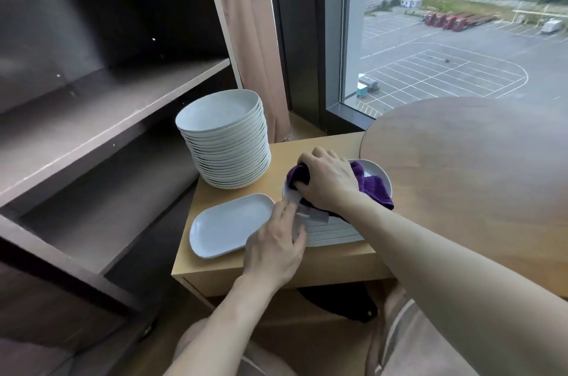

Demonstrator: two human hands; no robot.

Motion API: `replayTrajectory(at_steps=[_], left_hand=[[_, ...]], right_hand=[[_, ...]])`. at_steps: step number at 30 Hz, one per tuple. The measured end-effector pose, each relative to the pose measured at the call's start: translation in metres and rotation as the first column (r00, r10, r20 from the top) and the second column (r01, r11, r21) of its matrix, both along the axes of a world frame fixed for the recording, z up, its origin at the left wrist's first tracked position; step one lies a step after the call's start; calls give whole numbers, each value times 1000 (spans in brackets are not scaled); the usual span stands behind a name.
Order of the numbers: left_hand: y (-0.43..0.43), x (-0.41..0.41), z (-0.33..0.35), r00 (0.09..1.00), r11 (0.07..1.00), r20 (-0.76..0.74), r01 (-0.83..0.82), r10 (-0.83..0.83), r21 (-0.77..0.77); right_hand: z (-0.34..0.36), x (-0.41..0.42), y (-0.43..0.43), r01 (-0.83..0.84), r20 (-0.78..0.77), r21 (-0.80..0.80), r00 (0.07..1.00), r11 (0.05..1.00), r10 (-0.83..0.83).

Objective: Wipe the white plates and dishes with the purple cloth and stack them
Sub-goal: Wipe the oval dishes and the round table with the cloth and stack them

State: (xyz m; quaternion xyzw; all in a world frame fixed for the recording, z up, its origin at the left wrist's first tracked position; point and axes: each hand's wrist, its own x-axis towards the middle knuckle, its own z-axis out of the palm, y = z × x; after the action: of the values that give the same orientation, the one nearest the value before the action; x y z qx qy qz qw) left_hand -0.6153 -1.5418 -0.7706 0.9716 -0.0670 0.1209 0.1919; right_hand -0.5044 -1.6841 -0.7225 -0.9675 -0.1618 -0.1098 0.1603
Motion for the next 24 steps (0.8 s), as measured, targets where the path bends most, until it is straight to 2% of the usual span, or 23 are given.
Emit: replayTrajectory(at_steps=[7, 13, 19, 24], left_hand=[[-12, 7, 19, 996, 975, -61, -56, 70, 217], [-12, 9, 26, 997, 943, -50, -45, 65, 330], [-10, 10, 22, 998, 945, -15, -46, 54, 324], [-8, 10, 22, 999, 923, 9, -39, 38, 384]], right_hand=[[2, -2, -18, 133, 67, -114, 990, 985, -126], [15, -7, -61, 194, 31, -244, 981, 950, -193], [23, -18, -78, 73, -81, -257, 992, 964, -97], [23, -27, -75, -28, -122, -223, 993, 974, 1]])
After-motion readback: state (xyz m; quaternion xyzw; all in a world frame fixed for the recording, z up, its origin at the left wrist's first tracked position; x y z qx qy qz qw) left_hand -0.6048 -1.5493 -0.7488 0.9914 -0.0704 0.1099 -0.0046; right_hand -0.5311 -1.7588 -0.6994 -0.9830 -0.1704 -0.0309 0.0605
